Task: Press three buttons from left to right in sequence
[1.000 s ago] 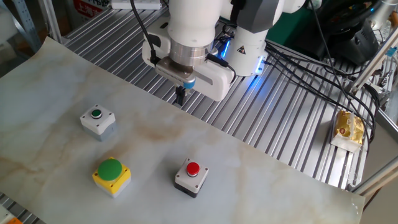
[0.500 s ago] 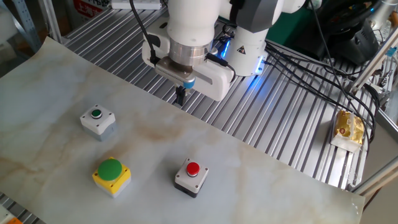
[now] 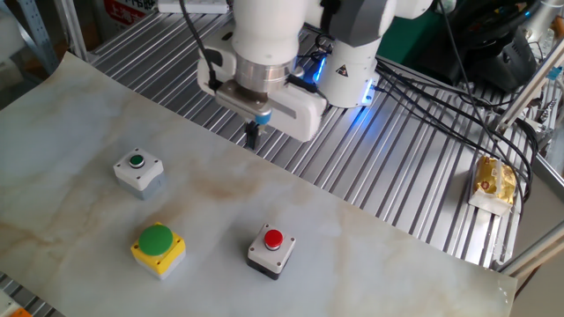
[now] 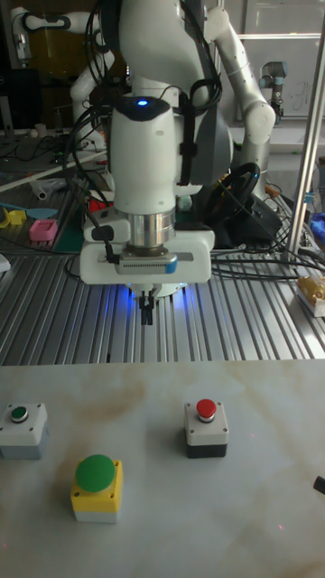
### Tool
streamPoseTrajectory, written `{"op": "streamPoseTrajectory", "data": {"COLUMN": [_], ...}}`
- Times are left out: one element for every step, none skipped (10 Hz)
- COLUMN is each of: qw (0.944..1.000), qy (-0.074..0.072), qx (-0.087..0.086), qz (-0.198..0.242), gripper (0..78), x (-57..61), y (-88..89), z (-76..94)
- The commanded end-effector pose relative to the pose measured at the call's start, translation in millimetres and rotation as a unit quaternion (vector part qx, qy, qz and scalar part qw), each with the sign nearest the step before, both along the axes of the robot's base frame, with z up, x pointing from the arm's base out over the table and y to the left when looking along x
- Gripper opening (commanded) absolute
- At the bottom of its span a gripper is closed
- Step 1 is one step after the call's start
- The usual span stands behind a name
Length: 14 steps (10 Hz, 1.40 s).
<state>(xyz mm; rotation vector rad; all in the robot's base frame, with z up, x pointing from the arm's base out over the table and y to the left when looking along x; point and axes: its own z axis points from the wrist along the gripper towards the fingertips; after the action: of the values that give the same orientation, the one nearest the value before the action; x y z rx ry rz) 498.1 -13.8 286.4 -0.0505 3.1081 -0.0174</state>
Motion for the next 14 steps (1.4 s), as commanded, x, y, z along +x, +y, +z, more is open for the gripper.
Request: {"op": "streamPoseTrajectory", "data": {"qw": [1.0,0.9999,0.9997,0.9998,0.9998,0.9999,0.9999,0.9999,0.9999,0.9999,0.9998,0.9998,0.9998,0.9997], "qy": [-0.002,-0.001,-0.001,-0.001,-0.002,-0.002,-0.001,-0.001,-0.002,-0.002,-0.002,-0.002,-0.002,-0.002], "qx": [0.006,0.015,0.022,0.021,0.019,0.016,0.012,0.01,0.01,0.01,0.011,0.011,0.011,0.011], "qz": [-0.003,-0.006,-0.004,0.002,0.004,0.004,0.006,0.008,0.01,0.011,0.016,0.018,0.019,0.021], "gripper": [0.0,0.0,0.0,0.0,0.0,0.0,0.0,0.0,0.0,0.0,0.0,0.0,0.0,0.0], "x": [0.7,1.0,1.6,2.1,2.3,2.4,2.5,2.7,2.9,2.9,3.5,4.1,5.0,7.2], "y": [-4.8,-7.8,-14.2,-22.0,-25.9,-28.9,-32.9,-37.7,-42.3,-43.2,-50.6,-56.9,-60.8,-65.2], "z": [-2.7,-4.3,-7.6,-11.6,-13.3,-14.7,-16.4,-18.4,-20.2,-20.5,-22.7,-25.1,-26.9,-28.4]}}
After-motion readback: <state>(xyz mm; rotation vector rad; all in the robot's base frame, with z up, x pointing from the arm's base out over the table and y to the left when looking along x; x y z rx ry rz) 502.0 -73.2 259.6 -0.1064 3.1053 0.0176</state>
